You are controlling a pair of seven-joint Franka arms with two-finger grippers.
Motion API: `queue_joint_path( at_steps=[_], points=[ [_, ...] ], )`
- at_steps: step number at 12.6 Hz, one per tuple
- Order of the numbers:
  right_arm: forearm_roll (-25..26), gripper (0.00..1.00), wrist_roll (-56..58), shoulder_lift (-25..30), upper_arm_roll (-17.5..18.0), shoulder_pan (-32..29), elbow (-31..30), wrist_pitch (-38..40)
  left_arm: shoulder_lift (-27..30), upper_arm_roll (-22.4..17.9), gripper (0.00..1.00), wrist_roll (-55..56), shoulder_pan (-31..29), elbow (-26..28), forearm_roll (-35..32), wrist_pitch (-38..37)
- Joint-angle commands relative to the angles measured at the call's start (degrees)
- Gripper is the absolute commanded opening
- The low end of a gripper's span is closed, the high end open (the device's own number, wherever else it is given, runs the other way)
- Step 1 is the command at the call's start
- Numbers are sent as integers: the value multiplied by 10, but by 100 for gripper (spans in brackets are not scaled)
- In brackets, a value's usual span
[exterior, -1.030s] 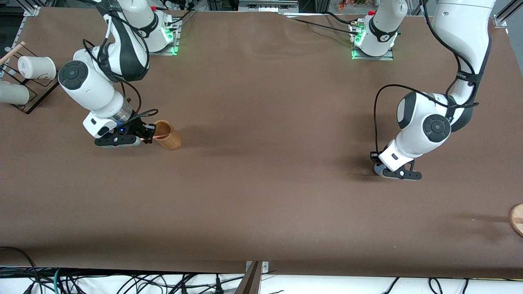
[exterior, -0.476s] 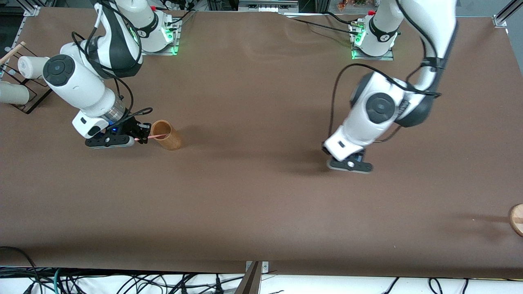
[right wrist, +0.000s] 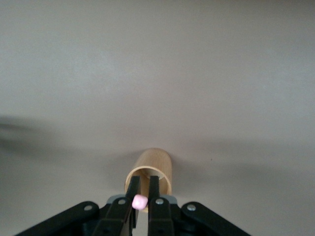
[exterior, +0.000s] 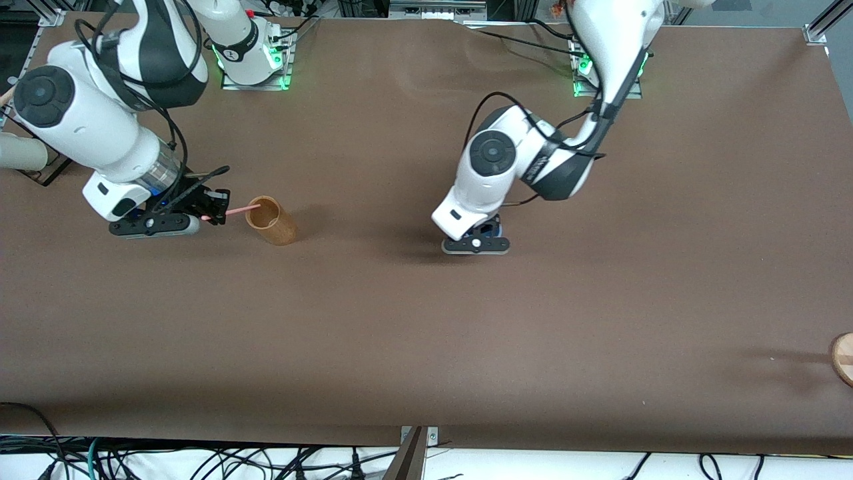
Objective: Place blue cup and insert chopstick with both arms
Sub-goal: 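Lift the chopstick from the tan cup while the left gripper carries the cup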
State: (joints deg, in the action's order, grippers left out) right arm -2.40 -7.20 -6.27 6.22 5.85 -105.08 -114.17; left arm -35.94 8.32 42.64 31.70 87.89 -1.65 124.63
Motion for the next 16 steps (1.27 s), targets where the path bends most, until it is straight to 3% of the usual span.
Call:
queue_joint_path(
  at_steps=[1, 4, 6, 10, 11, 13, 14, 16],
  points=[
    [-2, 9, 5, -8, 3, -6, 51, 50, -47, -8, 0, 42, 20, -55, -5, -14],
    [0, 9, 5, -18, 3, -5, 77, 67, -62, -9, 0, 64, 20, -55, -7, -10],
    [0, 10, 3, -21, 4, -4, 84, 72, -62, -10, 17, 68, 20, -55, -6, -10],
    [-4, 10, 1, -21, 5, 4, 88, 74, -62, -11, 22, 68, 19, -56, -3, -10],
    [-5, 10, 0, -21, 5, 5, 88, 73, -59, -11, 38, 76, 17, -58, -1, -10],
    [-6, 10, -11, -25, 5, 14, 102, 74, -43, -8, 86, 103, 14, -62, 1, -12],
    [-7, 10, -25, -28, 5, 21, 111, 74, -37, -7, 100, 106, 13, -72, 1, -16],
    [-6, 10, -69, -33, 5, 49, 124, 74, -13, -8, 100, 104, 7, -79, 36, -54]
  ],
)
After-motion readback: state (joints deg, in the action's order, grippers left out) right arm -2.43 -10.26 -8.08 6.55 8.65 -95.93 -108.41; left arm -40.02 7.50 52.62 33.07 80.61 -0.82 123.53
